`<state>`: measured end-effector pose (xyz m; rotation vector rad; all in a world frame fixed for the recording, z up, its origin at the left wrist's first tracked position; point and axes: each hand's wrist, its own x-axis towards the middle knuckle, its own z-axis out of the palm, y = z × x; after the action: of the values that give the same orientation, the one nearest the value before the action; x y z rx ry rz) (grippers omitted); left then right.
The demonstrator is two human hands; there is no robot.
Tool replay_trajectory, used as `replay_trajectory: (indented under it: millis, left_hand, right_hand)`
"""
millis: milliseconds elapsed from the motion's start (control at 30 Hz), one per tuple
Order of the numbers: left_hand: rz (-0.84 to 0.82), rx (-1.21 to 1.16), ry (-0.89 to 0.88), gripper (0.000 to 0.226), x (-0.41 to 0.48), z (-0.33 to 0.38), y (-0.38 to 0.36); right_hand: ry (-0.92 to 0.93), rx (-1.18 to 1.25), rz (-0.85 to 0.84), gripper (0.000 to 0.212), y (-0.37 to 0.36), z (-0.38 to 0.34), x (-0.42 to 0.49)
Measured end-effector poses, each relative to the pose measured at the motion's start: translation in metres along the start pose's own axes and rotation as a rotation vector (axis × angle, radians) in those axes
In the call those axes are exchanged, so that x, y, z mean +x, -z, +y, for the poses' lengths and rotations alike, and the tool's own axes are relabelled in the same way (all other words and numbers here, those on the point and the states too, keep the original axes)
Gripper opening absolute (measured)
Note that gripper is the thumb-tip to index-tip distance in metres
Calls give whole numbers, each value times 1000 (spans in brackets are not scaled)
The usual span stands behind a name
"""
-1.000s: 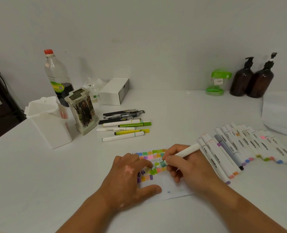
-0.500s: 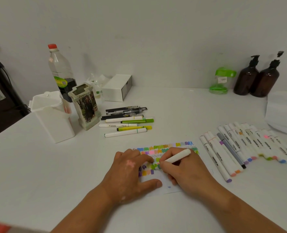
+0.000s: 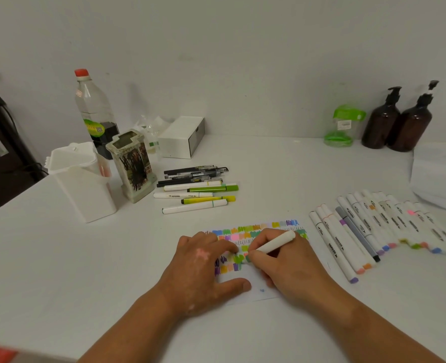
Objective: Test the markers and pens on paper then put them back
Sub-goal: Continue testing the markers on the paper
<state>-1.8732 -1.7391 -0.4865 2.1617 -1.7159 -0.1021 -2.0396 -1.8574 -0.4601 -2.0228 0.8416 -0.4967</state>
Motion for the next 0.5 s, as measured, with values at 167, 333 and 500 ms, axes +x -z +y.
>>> replay_trajectory:
  millis: [167, 333, 500]
  left_hand:
    - [-6, 6, 7, 75, 0, 0, -1]
    - [-5, 4, 4, 76, 0, -1, -2]
    - [-9, 4, 5, 78, 1, -1, -3]
  right_hand:
    - [1, -28, 6, 12, -1, 0, 0]
    - [-6, -39, -4, 11, 0, -2, 0]
    - [-8, -39, 8, 13, -1, -1, 0]
